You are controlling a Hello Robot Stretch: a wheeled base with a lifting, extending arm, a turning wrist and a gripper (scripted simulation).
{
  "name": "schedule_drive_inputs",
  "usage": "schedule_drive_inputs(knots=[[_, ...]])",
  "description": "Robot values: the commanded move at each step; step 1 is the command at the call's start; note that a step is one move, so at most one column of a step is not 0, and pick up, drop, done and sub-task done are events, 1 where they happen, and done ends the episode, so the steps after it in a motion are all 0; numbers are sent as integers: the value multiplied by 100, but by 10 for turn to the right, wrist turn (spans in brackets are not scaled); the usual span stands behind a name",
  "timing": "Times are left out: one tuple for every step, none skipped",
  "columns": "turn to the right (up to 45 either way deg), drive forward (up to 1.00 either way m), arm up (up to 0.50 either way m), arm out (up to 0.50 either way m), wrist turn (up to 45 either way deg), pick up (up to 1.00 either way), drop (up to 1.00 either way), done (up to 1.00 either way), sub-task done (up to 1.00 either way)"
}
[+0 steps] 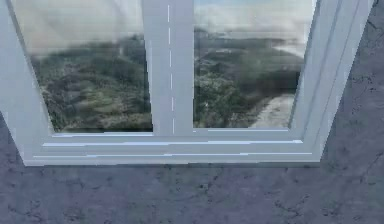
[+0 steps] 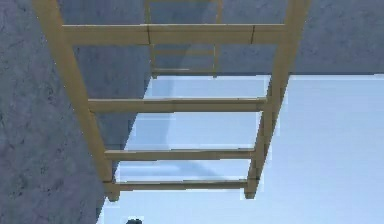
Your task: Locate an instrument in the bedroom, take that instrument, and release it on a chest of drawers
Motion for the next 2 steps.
schedule_drive_inputs(knots=[[-270,0,0,0,0,0,0,0,0],[0,0,20,0,0,0,0,0,0]])
